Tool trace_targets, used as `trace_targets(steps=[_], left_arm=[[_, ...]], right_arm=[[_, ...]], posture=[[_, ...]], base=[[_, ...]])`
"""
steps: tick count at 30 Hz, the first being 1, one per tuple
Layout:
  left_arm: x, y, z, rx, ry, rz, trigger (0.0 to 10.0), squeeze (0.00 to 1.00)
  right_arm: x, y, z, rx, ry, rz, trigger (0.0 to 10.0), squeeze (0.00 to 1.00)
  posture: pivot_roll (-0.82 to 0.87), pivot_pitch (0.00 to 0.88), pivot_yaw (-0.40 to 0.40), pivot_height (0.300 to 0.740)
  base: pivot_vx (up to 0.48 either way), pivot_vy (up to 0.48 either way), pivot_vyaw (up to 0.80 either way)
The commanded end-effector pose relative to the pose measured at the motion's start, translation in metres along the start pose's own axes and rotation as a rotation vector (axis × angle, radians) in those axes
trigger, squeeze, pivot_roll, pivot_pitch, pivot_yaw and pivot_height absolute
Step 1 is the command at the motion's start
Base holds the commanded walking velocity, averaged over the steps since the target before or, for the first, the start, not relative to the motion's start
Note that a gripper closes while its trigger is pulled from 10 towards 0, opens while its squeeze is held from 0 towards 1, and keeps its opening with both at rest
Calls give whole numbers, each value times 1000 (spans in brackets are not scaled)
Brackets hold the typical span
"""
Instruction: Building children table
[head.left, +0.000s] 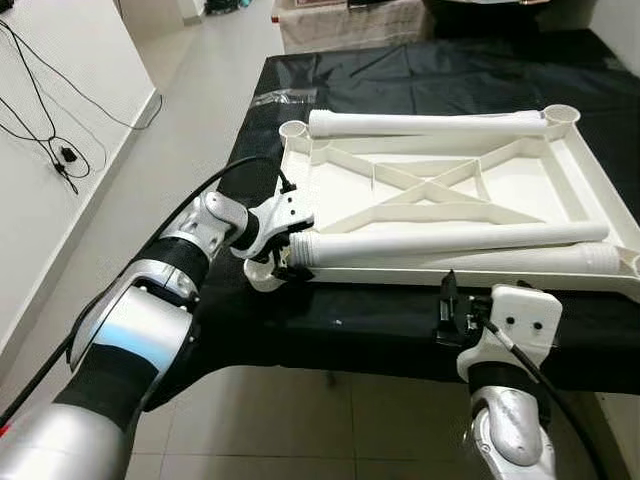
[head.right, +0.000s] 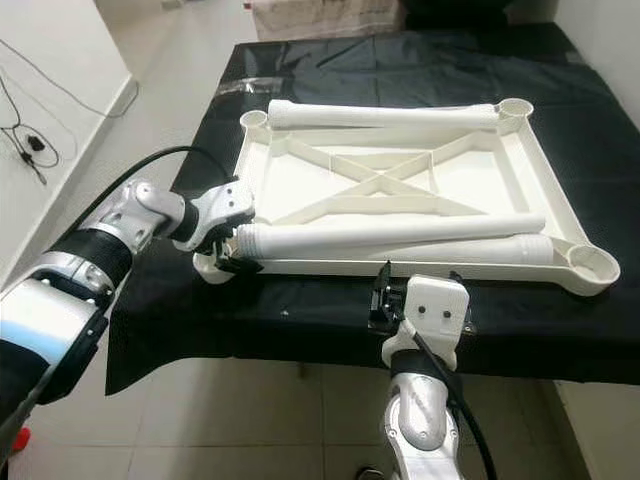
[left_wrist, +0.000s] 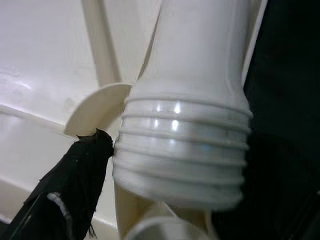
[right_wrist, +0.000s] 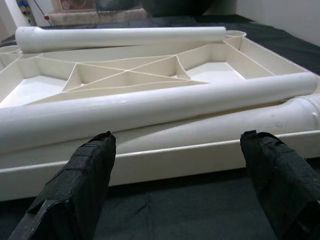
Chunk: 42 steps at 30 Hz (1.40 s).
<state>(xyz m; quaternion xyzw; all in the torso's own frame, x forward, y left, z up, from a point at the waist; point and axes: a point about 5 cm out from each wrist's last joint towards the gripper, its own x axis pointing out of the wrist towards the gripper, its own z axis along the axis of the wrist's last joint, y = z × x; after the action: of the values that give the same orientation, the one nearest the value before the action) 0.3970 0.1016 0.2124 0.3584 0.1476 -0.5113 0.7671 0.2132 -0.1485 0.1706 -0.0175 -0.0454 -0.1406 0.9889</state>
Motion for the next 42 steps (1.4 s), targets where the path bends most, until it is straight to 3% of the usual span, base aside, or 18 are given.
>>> trace_targets(steps=[1,11,26,27,28,29,30,42], left_arm=[[-2,-1,-4,-8,24,-29,10000,0],[-10,5,13,40,2,-103,10000,0],[-7,-1,7,45,34,-164,10000,0],[-7,-1,7,40,34,-155,8745,0],[-6,-1,6,35,32,-143,4824,0],[-6,-1,6,35,32,-143,4824,0],[-6,-1,5,29,33,-128,0,0],[-3,0,0,29,42,-64,0,0]], right_arm=[[-8,13,-2,86,46,14,10000,0],[-6,16,-6,91,64,34,10000,0],[-5,15,-2,98,50,22,10000,0],[-5,15,-2,98,48,23,10000,0],[-5,15,-1,99,45,23,10000,0],[-5,15,-1,99,45,23,10000,0],[-6,14,0,99,40,23,10000,0],[-5,11,4,94,24,20,10000,0]], posture=[[81,173,105,740],[93,163,103,740],[81,143,110,740],[78,141,110,740],[73,138,111,740],[73,138,111,740],[67,135,114,740],[63,132,116,740]], base=[[0,0,0],[0,0,0],[0,0,0],[0,0,0],[0,0,0],[0,0,0],[0,0,0],[0,0,0]])
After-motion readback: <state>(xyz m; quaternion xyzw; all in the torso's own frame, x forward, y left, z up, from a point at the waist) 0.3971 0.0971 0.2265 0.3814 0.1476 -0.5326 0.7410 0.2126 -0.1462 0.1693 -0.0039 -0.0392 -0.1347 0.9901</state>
